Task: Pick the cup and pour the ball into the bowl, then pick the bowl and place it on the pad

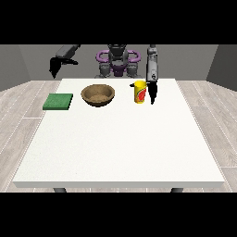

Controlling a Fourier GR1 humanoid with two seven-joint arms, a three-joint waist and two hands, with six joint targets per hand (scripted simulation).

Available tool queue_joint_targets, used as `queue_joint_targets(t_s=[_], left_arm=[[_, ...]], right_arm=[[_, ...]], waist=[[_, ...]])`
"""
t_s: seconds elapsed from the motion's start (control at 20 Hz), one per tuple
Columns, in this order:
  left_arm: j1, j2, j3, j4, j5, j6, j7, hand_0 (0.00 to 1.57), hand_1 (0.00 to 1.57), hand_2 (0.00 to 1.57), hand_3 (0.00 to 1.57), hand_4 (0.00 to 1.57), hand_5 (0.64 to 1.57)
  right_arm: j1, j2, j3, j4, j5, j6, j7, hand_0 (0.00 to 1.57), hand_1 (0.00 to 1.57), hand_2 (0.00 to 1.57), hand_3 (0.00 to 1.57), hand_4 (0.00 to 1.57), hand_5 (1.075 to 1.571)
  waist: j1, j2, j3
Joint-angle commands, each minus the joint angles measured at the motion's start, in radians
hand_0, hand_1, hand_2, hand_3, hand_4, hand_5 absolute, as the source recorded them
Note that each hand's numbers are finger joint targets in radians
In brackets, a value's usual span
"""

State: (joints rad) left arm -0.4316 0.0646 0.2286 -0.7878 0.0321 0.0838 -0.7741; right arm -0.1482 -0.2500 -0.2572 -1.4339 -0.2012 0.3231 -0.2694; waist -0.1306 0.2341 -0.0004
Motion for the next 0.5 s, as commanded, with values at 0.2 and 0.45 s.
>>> queue_joint_targets(t_s=[0.2,0.45], left_arm=[[-0.089,-0.015,0.017,0.198,-0.001,0.048,-0.110,0.00,0.00,0.00,0.00,0.00,1.527],[-0.046,-0.008,-0.035,0.171,-0.143,0.280,-0.185,1.29,1.29,1.57,1.57,1.40,1.268]], right_arm=[[-0.017,0.014,0.017,0.002,0.032,-0.020,-0.015,0.00,0.00,0.00,0.00,0.00,1.571],[-0.072,-0.061,-0.024,0.023,0.002,0.021,0.004,0.00,0.00,0.00,0.00,0.00,1.570]], waist=[[-0.010,0.011,0.0000],[-0.043,0.072,0.0006]])
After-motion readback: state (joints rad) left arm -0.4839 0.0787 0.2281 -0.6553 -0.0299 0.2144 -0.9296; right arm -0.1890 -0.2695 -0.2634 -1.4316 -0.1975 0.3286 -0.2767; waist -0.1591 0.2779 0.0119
